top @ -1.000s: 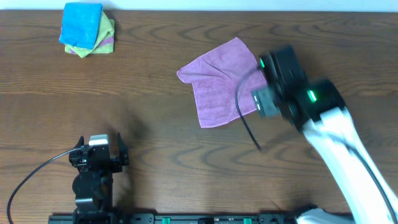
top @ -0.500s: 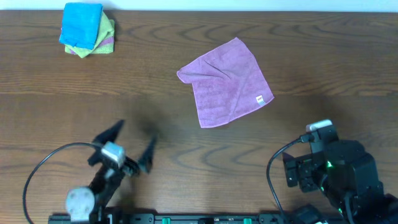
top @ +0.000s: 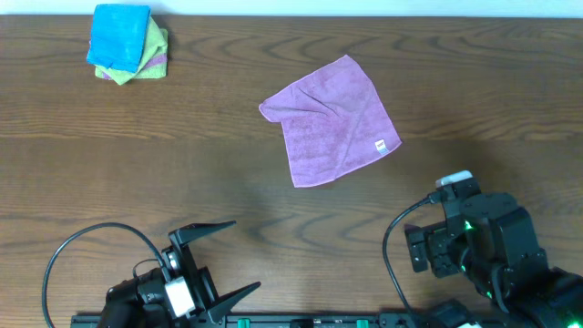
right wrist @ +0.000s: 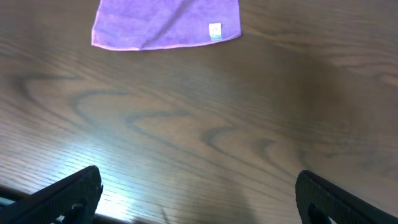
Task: Fold the cloth
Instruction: 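Retract the right gripper and raise the left arm, then reach both grippers to the cloth's near corners, then grasp the cloth's left and right edges with both grippers, then pull the cloth toward the robot with both grippers to flatten it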
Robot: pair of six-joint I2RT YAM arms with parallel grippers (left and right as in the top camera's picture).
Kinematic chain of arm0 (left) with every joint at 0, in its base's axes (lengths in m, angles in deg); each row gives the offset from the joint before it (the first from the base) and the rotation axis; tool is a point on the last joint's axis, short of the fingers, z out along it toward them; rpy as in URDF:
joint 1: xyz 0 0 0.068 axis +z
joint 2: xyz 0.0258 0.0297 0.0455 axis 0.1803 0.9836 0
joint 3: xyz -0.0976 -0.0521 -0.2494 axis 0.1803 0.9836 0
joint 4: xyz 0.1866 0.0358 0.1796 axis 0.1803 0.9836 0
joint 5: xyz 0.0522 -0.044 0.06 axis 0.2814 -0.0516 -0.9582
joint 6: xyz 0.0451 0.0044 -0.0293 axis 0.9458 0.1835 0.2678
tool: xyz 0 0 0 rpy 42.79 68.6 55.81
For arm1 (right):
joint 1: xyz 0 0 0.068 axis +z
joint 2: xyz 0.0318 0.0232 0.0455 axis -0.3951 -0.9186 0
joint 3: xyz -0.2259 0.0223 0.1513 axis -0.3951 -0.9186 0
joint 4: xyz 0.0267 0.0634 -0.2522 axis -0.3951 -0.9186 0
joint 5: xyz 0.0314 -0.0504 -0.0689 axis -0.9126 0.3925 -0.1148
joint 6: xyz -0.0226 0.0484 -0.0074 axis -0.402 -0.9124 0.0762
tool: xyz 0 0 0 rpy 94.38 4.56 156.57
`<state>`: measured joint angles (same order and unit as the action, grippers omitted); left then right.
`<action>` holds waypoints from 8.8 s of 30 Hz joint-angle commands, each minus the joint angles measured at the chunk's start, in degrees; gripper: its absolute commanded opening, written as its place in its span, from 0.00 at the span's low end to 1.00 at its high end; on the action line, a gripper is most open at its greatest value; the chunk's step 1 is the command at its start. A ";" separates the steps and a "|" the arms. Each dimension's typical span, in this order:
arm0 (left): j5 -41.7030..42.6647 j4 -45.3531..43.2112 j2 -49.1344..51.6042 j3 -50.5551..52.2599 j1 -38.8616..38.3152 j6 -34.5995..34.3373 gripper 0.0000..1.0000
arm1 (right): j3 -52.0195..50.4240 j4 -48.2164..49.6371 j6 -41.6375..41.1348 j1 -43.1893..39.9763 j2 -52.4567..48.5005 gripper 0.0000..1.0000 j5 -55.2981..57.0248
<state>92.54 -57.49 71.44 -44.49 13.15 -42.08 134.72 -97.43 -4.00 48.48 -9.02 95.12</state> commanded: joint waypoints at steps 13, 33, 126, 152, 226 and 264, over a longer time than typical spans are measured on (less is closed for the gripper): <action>-28.35 14.84 20.92 -6.80 -2.23 0.98 0.95 | -0.17 4.04 -4.63 0.20 0.37 0.99 4.17; -32.41 42.53 88.06 -51.52 -17.00 15.65 0.96 | -0.17 9.35 -7.19 -10.49 -8.74 0.98 5.44; -67.28 74.01 112.26 -68.04 -43.21 17.84 0.06 | -0.17 50.86 1.20 -21.86 -64.43 0.01 -24.52; -66.05 69.00 112.54 -67.52 -43.30 10.21 0.06 | -0.17 54.03 1.44 -21.81 -68.87 0.02 -17.33; -73.37 83.78 111.21 -60.48 -33.11 4.50 0.06 | -0.24 22.67 -12.24 -5.75 -68.85 0.02 -12.79; -63.58 88.13 93.50 -60.54 -34.21 7.06 0.06 | 1.62 14.56 -12.76 -10.14 -46.97 0.36 -9.38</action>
<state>28.80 29.85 168.03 -104.79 -20.97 -35.85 136.03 -81.43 -16.81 38.71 -60.84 85.39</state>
